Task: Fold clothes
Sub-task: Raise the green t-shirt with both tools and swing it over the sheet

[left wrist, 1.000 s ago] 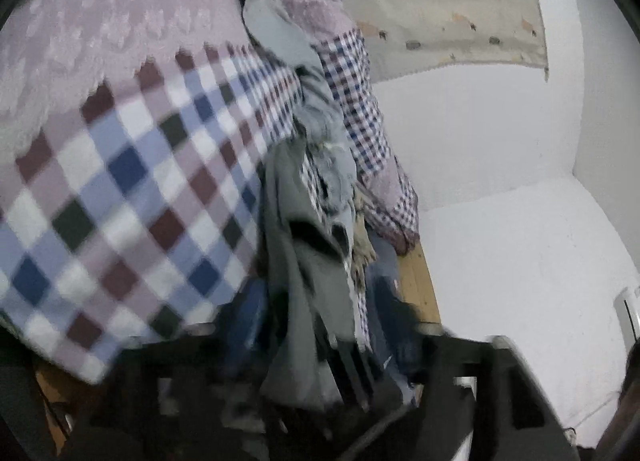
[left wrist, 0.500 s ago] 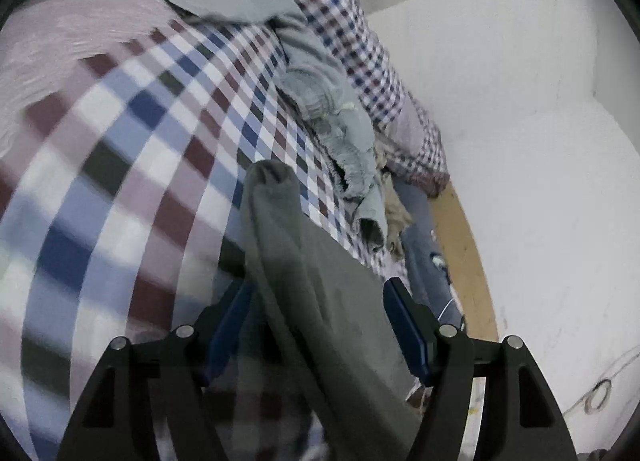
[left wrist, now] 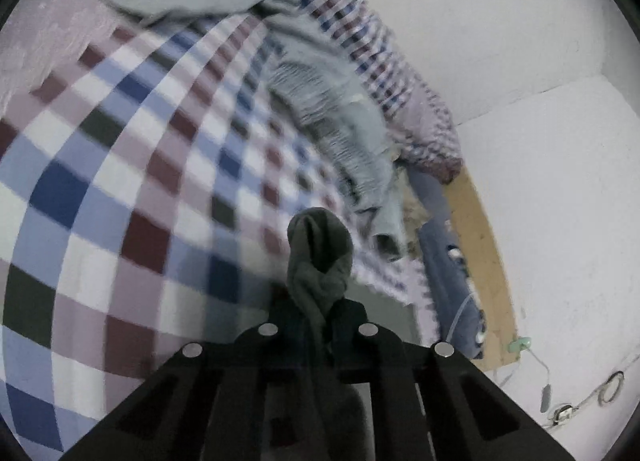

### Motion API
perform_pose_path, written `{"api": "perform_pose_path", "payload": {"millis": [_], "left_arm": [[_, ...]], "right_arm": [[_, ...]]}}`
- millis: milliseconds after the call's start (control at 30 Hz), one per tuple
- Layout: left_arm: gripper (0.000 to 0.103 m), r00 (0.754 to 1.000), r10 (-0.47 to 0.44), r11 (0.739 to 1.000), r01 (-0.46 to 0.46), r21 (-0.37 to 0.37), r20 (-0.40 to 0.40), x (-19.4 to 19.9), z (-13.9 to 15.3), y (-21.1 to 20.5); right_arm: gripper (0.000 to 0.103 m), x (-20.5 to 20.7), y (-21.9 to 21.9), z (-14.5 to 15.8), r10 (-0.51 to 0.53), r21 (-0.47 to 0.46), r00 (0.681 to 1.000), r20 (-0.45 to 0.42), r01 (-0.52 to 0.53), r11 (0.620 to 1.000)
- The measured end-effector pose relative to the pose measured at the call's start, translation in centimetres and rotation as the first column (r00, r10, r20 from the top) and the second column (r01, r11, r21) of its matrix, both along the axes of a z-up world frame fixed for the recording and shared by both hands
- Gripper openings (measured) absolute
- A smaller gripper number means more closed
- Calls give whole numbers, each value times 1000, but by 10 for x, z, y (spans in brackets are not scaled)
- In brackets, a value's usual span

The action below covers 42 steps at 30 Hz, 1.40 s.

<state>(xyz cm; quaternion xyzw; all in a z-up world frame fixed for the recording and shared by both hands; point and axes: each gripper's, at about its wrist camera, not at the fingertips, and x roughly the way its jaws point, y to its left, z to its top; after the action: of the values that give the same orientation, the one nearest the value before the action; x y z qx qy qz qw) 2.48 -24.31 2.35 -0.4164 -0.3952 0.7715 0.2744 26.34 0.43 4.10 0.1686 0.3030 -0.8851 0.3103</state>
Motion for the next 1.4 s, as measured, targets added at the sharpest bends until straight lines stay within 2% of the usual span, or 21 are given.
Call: {"api": "perform_pose_path", "payload": {"millis": [100,233,433,533,700,800,1033,1267,1300,1367,1400], "left_arm": [[6,997,-4,999,7,32,-81,11,29,1],[6,991,-27,997,36,63,-129,15,60,9],[6,989,-100,994,95,-52,-107,8,92,59],[6,986,-135,988,127,-85,-100,7,105,100],[6,978,-191,977,181,-115,-81,7,119,178],[6,973,-227,965,217,-148,-52,4,118,231],[6,963,-267,933,270,-239,44,1,94,336],[6,965,-220,909,255,-330,140,-19,50,397],[9,965,-209,904,254,-345,161,-25,41,405],[20,960,-209,895,266,-358,188,-32,29,414],[34,957,-215,891,275,-361,197,-35,24,418]], "right_arm": [[4,1,-4,1,-11,-19,1000,26,11,1000],[4,6,-9,22,-48,-109,998,48,53,993],[3,3,27,42,-144,-243,979,142,176,954],[3,-2,69,46,-223,-279,951,214,279,919],[3,-8,147,51,-349,-330,871,347,461,824],[3,-5,186,52,-390,-349,826,407,535,769],[3,12,262,46,-449,-369,717,533,674,639],[3,14,326,30,-453,-376,606,654,780,501],[2,13,334,23,-453,-362,580,677,799,480],[2,10,349,8,-451,-324,517,728,838,439],[3,7,357,0,-452,-294,476,754,860,417]]}}
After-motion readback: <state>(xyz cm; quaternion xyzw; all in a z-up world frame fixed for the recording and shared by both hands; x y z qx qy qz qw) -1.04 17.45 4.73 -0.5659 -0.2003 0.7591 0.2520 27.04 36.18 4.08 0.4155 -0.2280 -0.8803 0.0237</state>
